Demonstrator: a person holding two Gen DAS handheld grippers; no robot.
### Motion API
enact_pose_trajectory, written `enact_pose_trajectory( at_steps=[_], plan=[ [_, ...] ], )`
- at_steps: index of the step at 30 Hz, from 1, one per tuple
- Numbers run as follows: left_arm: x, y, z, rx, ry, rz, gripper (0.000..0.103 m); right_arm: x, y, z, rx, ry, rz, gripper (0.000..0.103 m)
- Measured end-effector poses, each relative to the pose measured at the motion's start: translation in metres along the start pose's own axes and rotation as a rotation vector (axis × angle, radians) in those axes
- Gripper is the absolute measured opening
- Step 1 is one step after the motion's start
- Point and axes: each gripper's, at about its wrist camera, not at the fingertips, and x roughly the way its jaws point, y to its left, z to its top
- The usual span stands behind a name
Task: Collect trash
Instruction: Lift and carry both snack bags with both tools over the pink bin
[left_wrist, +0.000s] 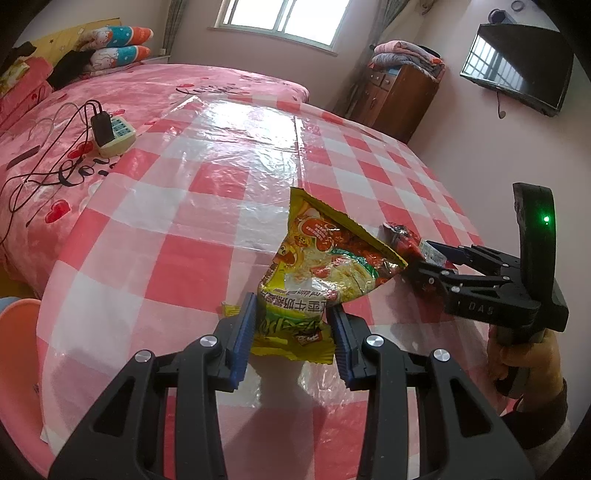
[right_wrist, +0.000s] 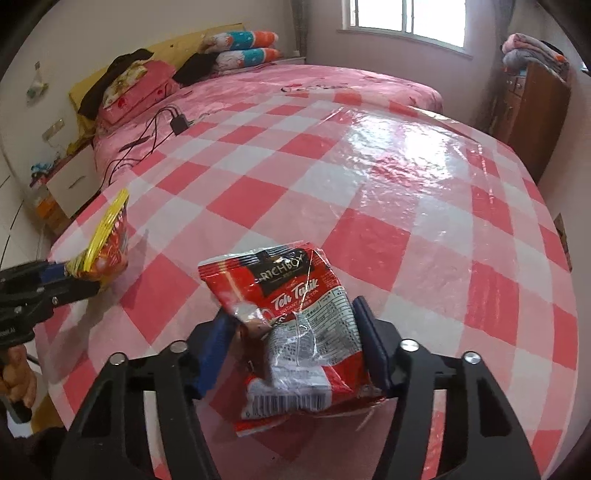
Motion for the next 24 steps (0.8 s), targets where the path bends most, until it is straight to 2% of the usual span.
enact_pose_trajectory(
  at_steps=[10, 24],
  plan=[
    [-0.009, 0.011, -0.006, -0.031, -0.018, -0.027, 0.04, -0.013, 0.012, -0.003, 0.013, -0.033, -0.063, 0.047],
    [-0.034, 0.033, -0.012, -0.077, -0.056, -0.044, 0.036, -0.034, 0.063, 0.009, -0.074, -0.074, -0.089, 0.046]
  ],
)
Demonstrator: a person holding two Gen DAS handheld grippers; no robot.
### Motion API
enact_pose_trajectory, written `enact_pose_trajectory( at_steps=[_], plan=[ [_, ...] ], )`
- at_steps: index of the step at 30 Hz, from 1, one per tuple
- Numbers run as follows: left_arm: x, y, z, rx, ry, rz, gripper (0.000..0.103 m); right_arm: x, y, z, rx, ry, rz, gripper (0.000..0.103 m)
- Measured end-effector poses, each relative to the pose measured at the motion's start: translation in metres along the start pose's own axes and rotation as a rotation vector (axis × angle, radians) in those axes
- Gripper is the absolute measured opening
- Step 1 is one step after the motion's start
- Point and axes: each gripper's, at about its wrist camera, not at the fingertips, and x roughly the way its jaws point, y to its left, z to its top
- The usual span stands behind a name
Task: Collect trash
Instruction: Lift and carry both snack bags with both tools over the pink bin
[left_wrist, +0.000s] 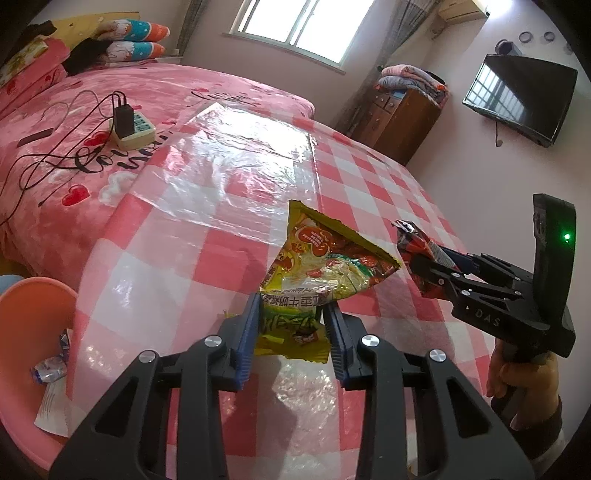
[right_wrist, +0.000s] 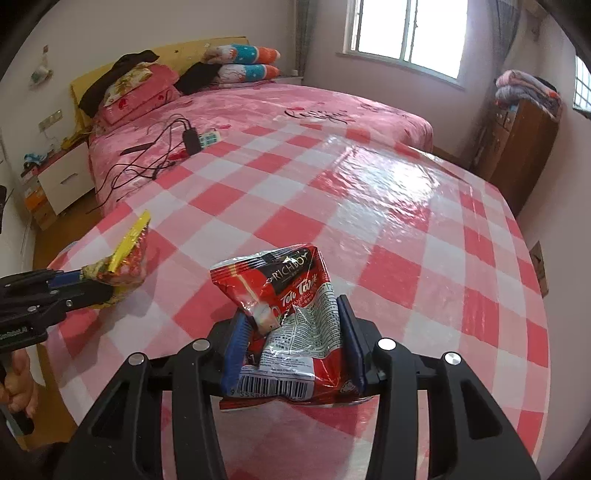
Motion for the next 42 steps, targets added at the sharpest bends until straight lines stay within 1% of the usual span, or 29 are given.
enact_pose_trajectory(
  at_steps=[4, 6, 7, 8, 10, 12, 14, 16, 19, 23, 24, 25, 27, 28, 35, 42],
  plan=[
    [0.001, 0.0, -0.003, 0.02, 0.03, -0.025, 0.036, -0.002, 0.012, 0.002, -0.021, -0.002, 0.002, 0.046],
    [0.001, -0.001, -0.003, 0.037, 0.039, -0.023, 0.037, -0.002, 0.017, 0.001, -0.029, 0.002, 0.005, 0.046],
    [0.002, -0.002, -0.002, 0.047, 0.047, -0.026, 0.045, -0.001, 0.019, 0.001, -0.033, 0.005, 0.005, 0.046],
    [0.003, -0.003, -0.001, 0.056, 0.051, -0.029, 0.056, -0.001, 0.021, 0.001, -0.036, 0.008, 0.005, 0.046],
    [0.001, -0.005, 0.001, 0.081, 0.039, -0.022, 0.068, 0.0, 0.023, 0.0, -0.041, 0.011, 0.004, 0.046],
    [0.004, -0.008, 0.005, 0.133, 0.03, -0.004, 0.071, -0.001, 0.025, -0.001, -0.043, 0.014, 0.004, 0.046],
    [0.011, -0.01, 0.009, 0.168, 0.044, -0.001, 0.072, -0.001, 0.025, -0.001, -0.044, 0.014, 0.003, 0.046],
    [0.02, -0.013, 0.01, 0.193, 0.069, -0.022, 0.072, -0.001, 0.025, -0.001, -0.043, 0.014, 0.004, 0.046],
    [0.031, -0.019, 0.008, 0.237, 0.096, -0.005, 0.072, -0.001, 0.026, -0.001, -0.045, 0.016, 0.001, 0.046],
    [0.038, -0.024, 0.0, 0.265, 0.121, -0.016, 0.071, 0.0, 0.027, -0.001, -0.046, 0.018, 0.0, 0.046],
    [0.038, -0.025, -0.002, 0.275, 0.124, -0.015, 0.069, 0.0, 0.027, -0.001, -0.046, 0.019, 0.0, 0.046],
    [0.039, -0.027, -0.004, 0.285, 0.125, -0.014, 0.064, 0.0, 0.027, -0.001, -0.045, 0.019, 0.0, 0.046],
    [0.039, -0.029, -0.006, 0.29, 0.118, -0.013, 0.06, 0.001, 0.028, -0.002, -0.046, 0.021, -0.001, 0.046],
    [0.039, -0.03, -0.006, 0.289, 0.118, -0.015, 0.056, 0.001, 0.029, -0.002, -0.047, 0.021, -0.001, 0.046],
    [0.033, -0.027, -0.008, 0.236, 0.092, -0.015, 0.046, 0.001, 0.032, 0.0, -0.053, 0.019, -0.001, 0.046],
    [0.023, -0.011, -0.007, 0.144, 0.077, -0.032, 0.041, 0.0, 0.042, 0.006, -0.071, 0.016, 0.009, 0.046]
  ],
)
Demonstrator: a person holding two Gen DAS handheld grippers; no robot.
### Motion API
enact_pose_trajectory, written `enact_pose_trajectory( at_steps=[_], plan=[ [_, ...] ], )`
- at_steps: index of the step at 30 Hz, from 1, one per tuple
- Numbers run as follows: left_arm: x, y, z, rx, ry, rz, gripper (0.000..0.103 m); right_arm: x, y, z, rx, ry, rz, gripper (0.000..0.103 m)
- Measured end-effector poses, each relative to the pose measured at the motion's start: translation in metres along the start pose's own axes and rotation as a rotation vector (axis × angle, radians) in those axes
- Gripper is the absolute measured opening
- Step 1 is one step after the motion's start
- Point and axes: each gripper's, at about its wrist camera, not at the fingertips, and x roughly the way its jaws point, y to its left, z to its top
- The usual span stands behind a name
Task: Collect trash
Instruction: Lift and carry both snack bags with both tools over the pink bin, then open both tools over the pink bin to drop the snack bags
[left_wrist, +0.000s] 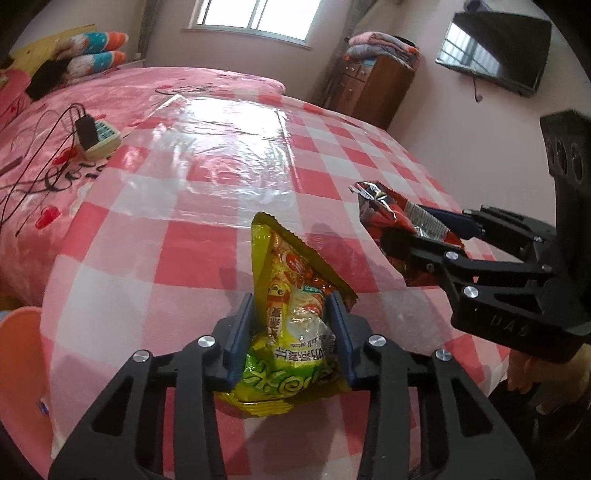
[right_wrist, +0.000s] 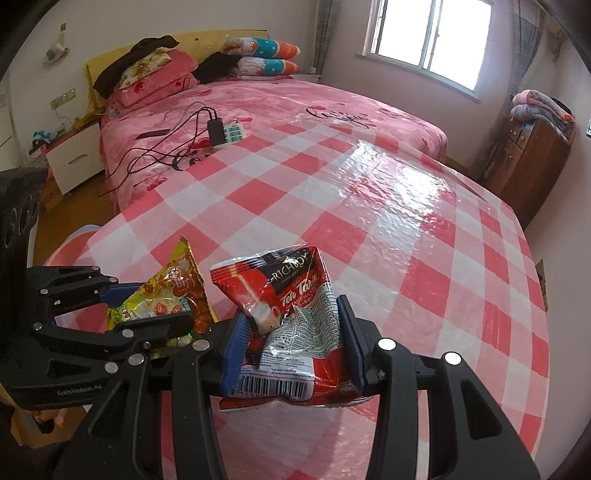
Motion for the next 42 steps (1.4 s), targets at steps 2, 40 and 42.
enact_pose_trajectory(
  at_steps=[2, 40, 42],
  plan=[
    [-0.005, 0.006, -0.001, -0.024, -0.009, -0.004, 0.04, -0.001, 0.004, 0.002, -0.004, -0.001, 0.007, 0.046],
    [-0.14, 0.193, -0.08, -0.489, -0.19, 0.297, 0.04, 0.014, 0.184, 0.077, -0.129, 0.035, 0.578, 0.047],
    [-0.139, 0.203, -0.087, -0.525, -0.19, 0.305, 0.041, 0.019, 0.198, 0.079, -0.139, 0.048, 0.606, 0.05]
  ],
)
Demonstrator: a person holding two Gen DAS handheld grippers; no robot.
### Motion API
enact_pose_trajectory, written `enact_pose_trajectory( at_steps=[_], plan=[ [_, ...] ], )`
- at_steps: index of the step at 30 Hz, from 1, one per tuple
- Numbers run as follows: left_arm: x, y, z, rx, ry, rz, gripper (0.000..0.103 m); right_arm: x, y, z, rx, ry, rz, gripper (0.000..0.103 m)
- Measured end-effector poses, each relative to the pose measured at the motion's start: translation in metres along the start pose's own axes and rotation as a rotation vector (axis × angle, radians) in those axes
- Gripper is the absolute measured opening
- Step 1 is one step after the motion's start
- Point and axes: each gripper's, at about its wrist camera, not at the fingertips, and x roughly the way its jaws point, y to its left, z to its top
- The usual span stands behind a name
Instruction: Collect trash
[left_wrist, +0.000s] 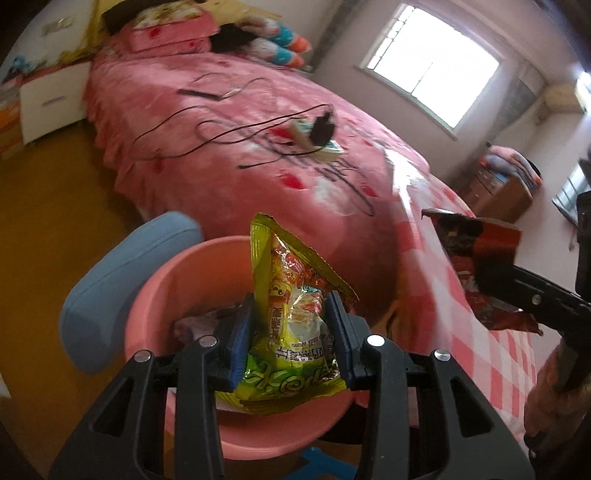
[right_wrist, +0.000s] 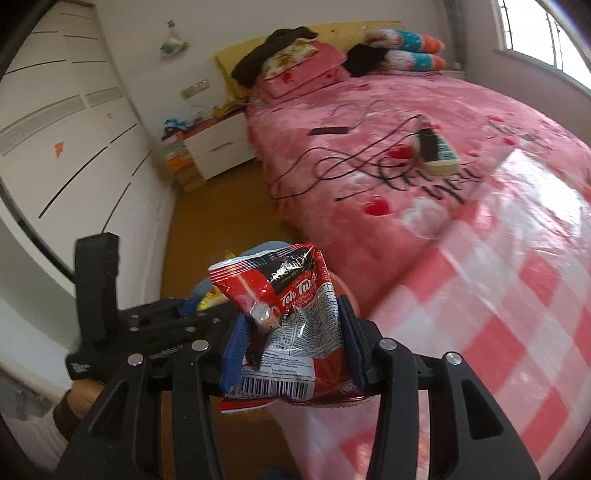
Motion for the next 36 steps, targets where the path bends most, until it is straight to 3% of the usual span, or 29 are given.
enact_pose_trajectory(
  at_steps=[2, 4, 5, 7, 10, 17, 27, 36],
  plan=[
    [0.004, 0.014, -0.002, -0.049, 0.012, 0.022, 0.045, 0.014, 0.003, 0.002, 0.015, 0.017, 0.025, 0.058],
    [0.006, 0.025, -0.002, -0.09, 0.01, 0.048, 0.05, 0.024, -0.001, 0.003, 0.053, 0.027, 0.075, 0.075],
    [0.003, 0.031, -0.002, -0.107, -0.013, 0.065, 0.059, 0.026, -0.005, 0.002, 0.083, 0.025, 0.094, 0.077],
    [-0.001, 0.035, -0.002, -0.113, -0.034, 0.068, 0.067, 0.024, -0.013, 0.001, 0.132, 0.02, 0.108, 0.083],
    [-0.005, 0.034, 0.0, -0.098, -0.056, 0.084, 0.07, 0.015, -0.025, 0.0, 0.173, -0.011, 0.083, 0.087],
    [-0.005, 0.015, 0.001, -0.049, -0.065, 0.098, 0.082, -0.009, -0.046, -0.011, 0.2, -0.066, -0.027, 0.09],
    [-0.006, -0.029, 0.006, -0.008, -0.062, 0.031, 0.085, -0.041, -0.083, -0.036, 0.239, -0.112, -0.195, 0.091],
    [-0.006, -0.091, 0.009, 0.102, -0.089, 0.025, 0.092, -0.08, -0.111, -0.057, 0.246, -0.182, -0.337, 0.092]
  ],
)
